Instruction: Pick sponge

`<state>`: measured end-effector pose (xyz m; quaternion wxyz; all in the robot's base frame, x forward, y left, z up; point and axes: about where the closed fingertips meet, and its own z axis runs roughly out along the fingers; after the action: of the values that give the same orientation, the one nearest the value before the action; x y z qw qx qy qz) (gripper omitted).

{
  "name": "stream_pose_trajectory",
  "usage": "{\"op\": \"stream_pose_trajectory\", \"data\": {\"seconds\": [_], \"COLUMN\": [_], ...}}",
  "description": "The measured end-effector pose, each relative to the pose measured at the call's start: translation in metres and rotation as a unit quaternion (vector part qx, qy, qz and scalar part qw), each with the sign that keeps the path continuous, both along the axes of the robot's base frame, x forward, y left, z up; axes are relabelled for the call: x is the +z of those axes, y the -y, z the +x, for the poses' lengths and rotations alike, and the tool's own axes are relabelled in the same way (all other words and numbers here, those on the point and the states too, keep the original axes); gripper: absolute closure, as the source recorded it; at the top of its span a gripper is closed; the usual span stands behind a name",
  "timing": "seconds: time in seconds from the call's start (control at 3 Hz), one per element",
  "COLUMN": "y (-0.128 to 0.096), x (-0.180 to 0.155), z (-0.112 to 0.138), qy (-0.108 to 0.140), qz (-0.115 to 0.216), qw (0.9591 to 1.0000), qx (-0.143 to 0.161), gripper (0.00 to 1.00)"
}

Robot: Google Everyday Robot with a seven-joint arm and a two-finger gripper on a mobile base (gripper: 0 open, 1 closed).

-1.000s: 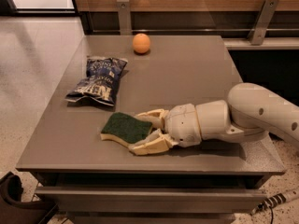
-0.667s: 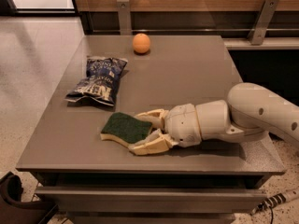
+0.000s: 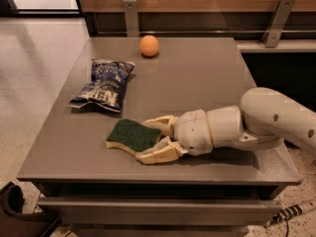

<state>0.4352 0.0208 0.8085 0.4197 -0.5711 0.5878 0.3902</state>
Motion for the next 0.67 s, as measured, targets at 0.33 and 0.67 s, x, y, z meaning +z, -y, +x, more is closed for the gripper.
{"op": "stream_pose_trajectory", "data": {"seconds": [0.33, 0.67], "y": [0.013, 0.019], "x": [0.042, 0.072], "z": [0.002, 0.006], "qy": [0.031, 0.054], "qz": [-0.015, -0.024], "qw": [0.9994, 0.9981], "qx": [-0.01, -0.016], "gripper": [1.0, 1.0]}}
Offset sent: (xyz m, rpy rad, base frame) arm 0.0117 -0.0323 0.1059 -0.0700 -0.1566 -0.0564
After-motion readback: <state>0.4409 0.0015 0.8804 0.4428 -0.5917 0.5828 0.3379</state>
